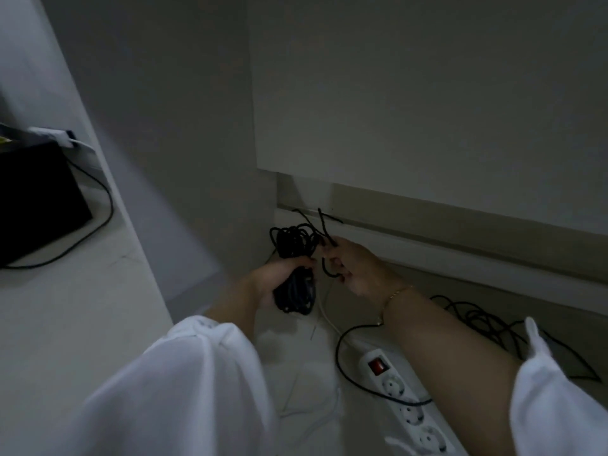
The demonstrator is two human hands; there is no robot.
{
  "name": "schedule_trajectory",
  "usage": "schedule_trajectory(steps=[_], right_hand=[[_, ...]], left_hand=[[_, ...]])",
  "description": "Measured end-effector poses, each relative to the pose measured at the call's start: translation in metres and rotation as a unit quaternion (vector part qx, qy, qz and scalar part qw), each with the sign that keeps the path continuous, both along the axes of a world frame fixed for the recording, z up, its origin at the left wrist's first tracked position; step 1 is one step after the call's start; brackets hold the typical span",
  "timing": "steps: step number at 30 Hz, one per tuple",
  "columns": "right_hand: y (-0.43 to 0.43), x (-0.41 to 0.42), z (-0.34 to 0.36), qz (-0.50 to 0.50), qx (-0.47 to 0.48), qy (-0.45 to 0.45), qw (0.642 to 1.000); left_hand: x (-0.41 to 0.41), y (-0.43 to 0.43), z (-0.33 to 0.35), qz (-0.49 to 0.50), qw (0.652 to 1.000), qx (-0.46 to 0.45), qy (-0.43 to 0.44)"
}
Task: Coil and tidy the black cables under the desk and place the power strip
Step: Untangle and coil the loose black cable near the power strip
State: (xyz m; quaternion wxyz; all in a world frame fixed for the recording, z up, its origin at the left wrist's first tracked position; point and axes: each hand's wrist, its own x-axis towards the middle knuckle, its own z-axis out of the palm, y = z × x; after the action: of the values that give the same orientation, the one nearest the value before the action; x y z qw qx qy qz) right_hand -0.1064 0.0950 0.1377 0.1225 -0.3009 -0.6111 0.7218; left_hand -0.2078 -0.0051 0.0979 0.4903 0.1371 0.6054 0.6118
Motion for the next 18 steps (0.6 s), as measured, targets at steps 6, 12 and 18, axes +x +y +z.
schedule_trajectory(steps=[6, 12, 18], right_hand=[[-0.001, -0.018, -0.008, -0.017, 0.014, 0.004, 1.000], [0.022, -0.013, 0.000, -0.103, -0.006, 0.071, 0.992], [0.019, -0.001, -0.008, 0.017, 0.154, -0.033, 0.987]], left_hand=[[-0.003, 0.006, -0.002, 0.128, 0.991, 0.023, 0.024], [-0.018, 0.014, -0.014, 0.257, 0.965, 0.047, -0.006], [-0.011, 0.029, -0.016, 0.246, 0.967, 0.056, -0.016]])
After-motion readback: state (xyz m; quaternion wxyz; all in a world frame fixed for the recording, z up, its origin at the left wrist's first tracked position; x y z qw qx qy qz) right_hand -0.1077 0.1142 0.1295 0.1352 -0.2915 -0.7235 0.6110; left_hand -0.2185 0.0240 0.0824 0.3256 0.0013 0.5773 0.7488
